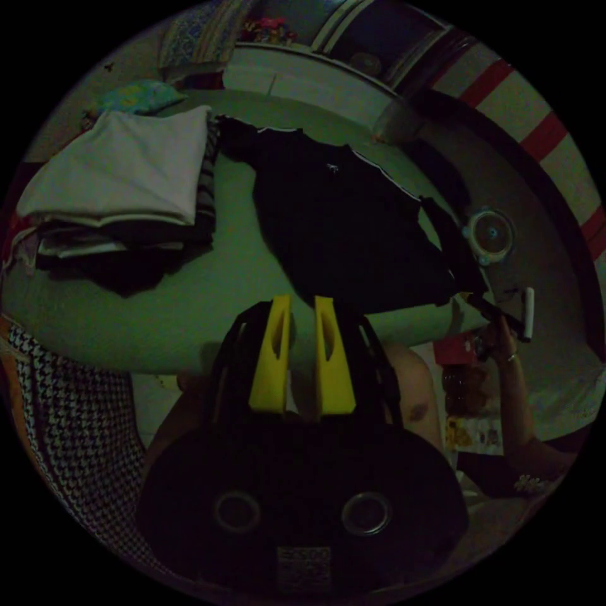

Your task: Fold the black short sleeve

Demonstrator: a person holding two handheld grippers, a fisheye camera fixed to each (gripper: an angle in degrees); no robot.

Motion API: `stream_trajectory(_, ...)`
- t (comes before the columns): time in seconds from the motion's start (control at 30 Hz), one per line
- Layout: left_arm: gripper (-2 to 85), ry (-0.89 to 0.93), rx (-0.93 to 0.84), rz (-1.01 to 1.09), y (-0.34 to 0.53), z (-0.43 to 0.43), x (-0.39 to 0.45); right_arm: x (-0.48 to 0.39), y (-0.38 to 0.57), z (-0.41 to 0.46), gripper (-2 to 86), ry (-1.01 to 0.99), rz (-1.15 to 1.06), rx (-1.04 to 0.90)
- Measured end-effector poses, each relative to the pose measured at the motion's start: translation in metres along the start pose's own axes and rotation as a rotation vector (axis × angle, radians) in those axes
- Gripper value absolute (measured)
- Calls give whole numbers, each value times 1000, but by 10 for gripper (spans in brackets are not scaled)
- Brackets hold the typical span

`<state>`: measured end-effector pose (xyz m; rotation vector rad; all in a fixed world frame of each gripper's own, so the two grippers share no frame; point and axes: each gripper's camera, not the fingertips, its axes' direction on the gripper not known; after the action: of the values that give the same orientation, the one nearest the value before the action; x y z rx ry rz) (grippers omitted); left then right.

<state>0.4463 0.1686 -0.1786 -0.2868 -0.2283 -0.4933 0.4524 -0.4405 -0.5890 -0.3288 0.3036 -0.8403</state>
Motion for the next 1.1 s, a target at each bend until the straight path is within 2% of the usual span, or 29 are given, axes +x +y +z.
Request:
stream_trajectory(0.13, 85, -7, 2, 19, -11, 8, 11, -1, 5, -18, 29, 66, -42, 74)
stream_trajectory(0.2, 95, -17, 5, 19, -17, 15, 16, -9, 4, -23, 79, 80, -107, 106)
stream_trajectory(0.33, 110, -34, -55, 1, -27, 43, 25, -12, -4, -8, 119, 85, -118, 63)
stream_trajectory(0.4, 112, -47, -91, -17, -29, 55, 28, -6, -10, 10, 122, 15, -70, 7)
stream_trajectory(0.47, 112, -53, -65, -29, -28, 59, 30, -1, -13, 24, 118, -38, -39, -37)
stream_trajectory(0.53, 109, -36, -48, -36, -27, 59, 30, 0, -12, 30, 105, -2, -23, -26)
stream_trajectory(0.6, 99, -15, -48, -39, -29, 59, 29, 0, -11, 28, 70, 49, -38, -7)
stream_trajectory(0.7, 47, 80, -108, -58, -37, 57, 25, 0, -16, 20, -4, -59, -96, -26)
stream_trajectory(0.8, 25, 102, -96, -44, -46, 44, 27, -1, -18, 2, -11, -61, -147, 3)
stream_trajectory(0.97, 16, 0, -15, 47, -52, -3, 46, 1, -13, -20, -12, -177, -176, 29)
stream_trajectory(1.1, 15, -49, -13, 38, -46, -13, 49, 7, 0, 11, 8, -208, -174, -99)
